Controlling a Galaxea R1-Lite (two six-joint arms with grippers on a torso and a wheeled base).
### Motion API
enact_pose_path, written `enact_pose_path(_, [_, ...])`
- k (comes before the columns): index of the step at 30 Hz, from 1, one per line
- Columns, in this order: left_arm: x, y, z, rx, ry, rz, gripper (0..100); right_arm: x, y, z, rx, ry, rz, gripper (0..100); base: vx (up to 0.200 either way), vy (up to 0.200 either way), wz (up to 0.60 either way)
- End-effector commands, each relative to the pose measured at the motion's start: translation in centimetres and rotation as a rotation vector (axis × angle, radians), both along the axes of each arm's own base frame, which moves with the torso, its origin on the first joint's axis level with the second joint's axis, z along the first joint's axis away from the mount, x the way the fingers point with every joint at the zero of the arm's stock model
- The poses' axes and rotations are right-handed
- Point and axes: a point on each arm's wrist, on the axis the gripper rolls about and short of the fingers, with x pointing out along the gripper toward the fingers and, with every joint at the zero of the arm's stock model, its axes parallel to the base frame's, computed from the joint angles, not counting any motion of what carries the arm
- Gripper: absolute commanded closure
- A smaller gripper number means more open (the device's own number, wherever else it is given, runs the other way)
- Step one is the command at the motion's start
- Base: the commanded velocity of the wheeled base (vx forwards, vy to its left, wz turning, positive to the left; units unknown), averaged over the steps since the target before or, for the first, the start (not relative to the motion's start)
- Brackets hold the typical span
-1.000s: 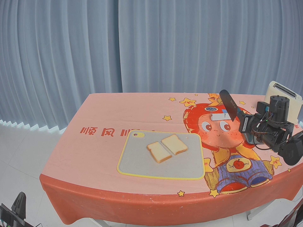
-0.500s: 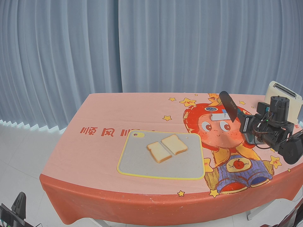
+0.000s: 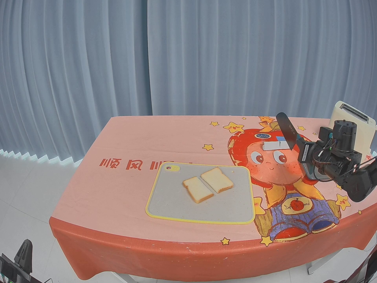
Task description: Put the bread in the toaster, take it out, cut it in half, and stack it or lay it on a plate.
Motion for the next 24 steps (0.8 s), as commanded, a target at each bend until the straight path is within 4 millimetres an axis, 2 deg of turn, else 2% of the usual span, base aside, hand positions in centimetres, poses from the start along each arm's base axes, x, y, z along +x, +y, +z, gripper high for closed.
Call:
enact_pose_path(1, [0.01, 0.00, -0.52, 0.000, 0.001, 0.000, 100, 0.57, -0.06, -1.26, -0.008, 0.029, -0.005, 100, 0.000, 0.000, 0.00])
enact_pose_path(24, [0.01, 0.00, -0.52, 0.000, 0.001, 0.000, 100, 0.29, 0.00, -1.83, -0.017, 0.053, 0.009, 100, 0.000, 0.000, 0.00])
